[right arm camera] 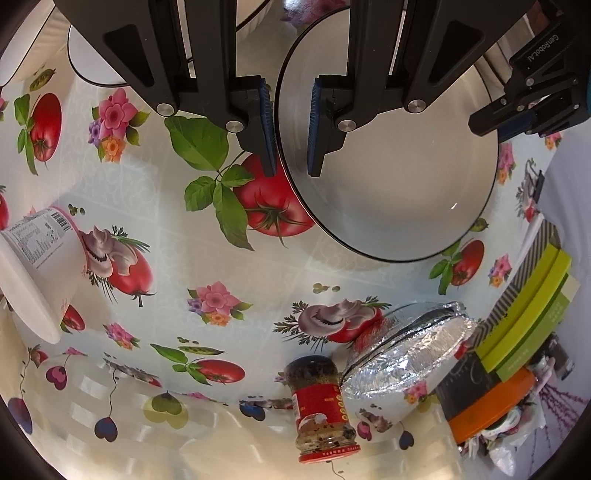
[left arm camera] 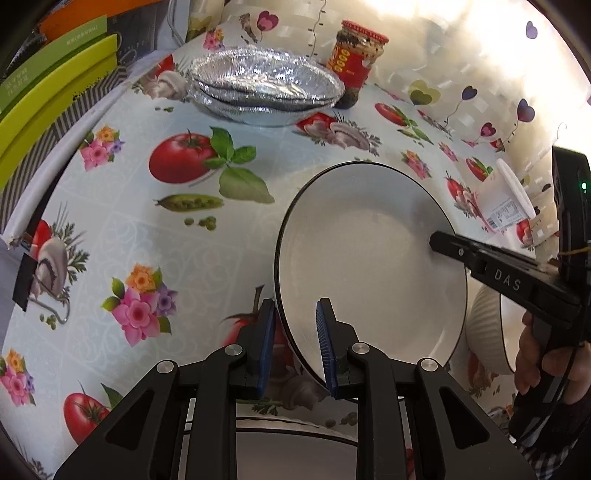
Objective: Organize plates and bowls
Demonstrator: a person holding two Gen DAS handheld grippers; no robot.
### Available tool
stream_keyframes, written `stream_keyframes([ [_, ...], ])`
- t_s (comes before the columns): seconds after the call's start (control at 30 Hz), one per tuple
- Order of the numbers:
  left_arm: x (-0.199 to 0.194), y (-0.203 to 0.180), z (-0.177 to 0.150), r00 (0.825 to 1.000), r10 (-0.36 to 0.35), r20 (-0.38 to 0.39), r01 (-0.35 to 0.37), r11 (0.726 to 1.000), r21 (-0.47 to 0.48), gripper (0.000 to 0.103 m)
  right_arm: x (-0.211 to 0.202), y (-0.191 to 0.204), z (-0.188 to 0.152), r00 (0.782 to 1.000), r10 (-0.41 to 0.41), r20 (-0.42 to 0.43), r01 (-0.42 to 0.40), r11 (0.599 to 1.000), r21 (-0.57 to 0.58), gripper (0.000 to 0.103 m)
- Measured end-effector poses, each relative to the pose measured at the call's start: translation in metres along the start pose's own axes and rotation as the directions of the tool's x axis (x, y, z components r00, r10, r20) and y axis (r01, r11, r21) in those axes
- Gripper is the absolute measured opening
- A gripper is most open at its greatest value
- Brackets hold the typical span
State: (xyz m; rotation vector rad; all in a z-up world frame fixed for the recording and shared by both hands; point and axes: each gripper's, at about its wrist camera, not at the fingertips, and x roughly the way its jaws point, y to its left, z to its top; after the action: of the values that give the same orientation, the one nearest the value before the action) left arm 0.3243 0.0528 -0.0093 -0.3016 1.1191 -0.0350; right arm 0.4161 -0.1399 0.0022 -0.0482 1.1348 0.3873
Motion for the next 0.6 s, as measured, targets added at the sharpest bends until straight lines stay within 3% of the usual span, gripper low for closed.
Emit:
stream_keyframes([
  [0.6, -0.024, 0.002, 0.005, 0.999, -0.005, 0.054, 0.006, 1.0, -0.026, 0.023, -0.04, 0.005, -0.002, 0.997, 0.037, 0.066, -0.039, 0.999, 0.029, 0.017],
])
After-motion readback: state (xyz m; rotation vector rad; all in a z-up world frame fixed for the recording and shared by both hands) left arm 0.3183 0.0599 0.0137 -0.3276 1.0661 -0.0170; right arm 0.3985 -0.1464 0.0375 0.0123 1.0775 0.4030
